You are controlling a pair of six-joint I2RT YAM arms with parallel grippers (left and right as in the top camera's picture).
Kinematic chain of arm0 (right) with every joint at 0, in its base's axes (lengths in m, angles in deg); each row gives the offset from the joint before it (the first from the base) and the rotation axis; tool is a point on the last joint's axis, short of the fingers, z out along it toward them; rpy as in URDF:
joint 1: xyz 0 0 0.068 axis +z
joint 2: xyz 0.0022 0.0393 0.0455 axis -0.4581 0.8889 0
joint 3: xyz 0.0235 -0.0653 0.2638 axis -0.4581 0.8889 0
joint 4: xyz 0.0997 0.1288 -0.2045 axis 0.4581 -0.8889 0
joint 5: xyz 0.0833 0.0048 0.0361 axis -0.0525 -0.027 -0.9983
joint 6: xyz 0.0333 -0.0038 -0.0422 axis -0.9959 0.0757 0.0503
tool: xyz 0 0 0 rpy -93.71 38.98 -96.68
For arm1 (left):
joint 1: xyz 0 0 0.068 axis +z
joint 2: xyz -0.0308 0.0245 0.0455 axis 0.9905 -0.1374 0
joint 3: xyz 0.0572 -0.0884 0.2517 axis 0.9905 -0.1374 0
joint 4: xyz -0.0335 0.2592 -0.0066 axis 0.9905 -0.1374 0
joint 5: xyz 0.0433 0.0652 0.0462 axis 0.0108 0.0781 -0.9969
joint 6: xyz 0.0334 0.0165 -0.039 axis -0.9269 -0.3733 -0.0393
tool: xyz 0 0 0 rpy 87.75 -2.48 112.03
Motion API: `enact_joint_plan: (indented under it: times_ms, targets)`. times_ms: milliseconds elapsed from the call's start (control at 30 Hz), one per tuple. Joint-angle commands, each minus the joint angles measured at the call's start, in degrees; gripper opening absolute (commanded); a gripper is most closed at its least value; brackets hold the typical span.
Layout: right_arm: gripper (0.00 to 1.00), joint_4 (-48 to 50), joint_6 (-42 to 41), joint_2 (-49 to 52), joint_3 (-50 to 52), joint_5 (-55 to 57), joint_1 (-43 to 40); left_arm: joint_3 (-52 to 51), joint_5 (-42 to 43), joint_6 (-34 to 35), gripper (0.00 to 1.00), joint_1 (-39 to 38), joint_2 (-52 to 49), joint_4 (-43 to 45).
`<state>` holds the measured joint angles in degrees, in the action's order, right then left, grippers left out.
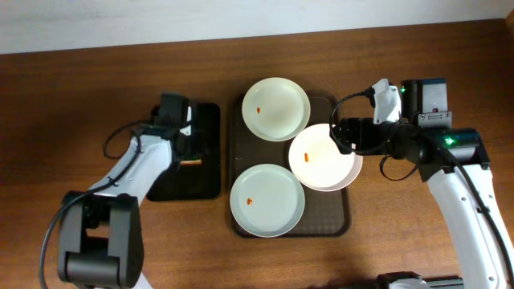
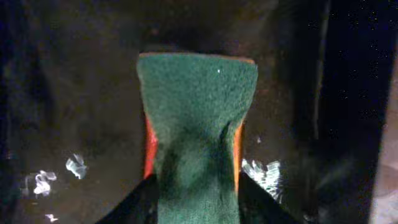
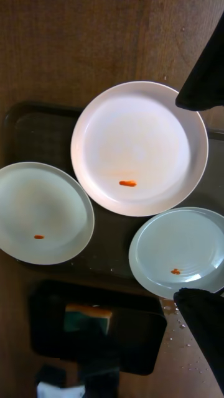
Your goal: Clean dirty plates on tray and stack at the side
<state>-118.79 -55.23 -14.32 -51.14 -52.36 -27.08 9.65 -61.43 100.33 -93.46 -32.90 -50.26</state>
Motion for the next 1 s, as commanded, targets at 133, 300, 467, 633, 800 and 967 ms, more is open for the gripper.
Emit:
enact_joint_plan:
  times_ms: [133,300,467,633,800,967]
  targets:
    - [0.92,0.0,-0.5,-0.2,-1.3,0.5,-0.2,-8.9,-0.3,-0.1,0.0,-0.4,0.1,6.4]
    - [0.92,0.0,-0.5,-0.2,-1.3,0.5,-0.2,-0.4,-0.4,-0.1,0.0,-0.1,3.3,-3.1]
    - [0.92,-0.2,-0.5,-0.2,-1.3,0.5,-0.2,3.7,-1.3,-1.2,0.42,-0.1,3.8,-6.1]
    - [0.92,-0.5,-0.5,-0.2,-1.3,0.5,-0.2,3.7,-1.2,-1.2,0.39,-0.5,-2.7,-5.6]
    - [0.92,-0.5,-0.5,-0.2,-1.3,0.5,-0.2,3.7,-1.2,-1.1,0.0,-1.3,-6.3,-5.3]
    - [0.93,-0.6,-0.5,-0.2,-1.3,0.5,-0.2,4.6,-1.4,-1.1,0.0,-1.2,-6.1,-6.1]
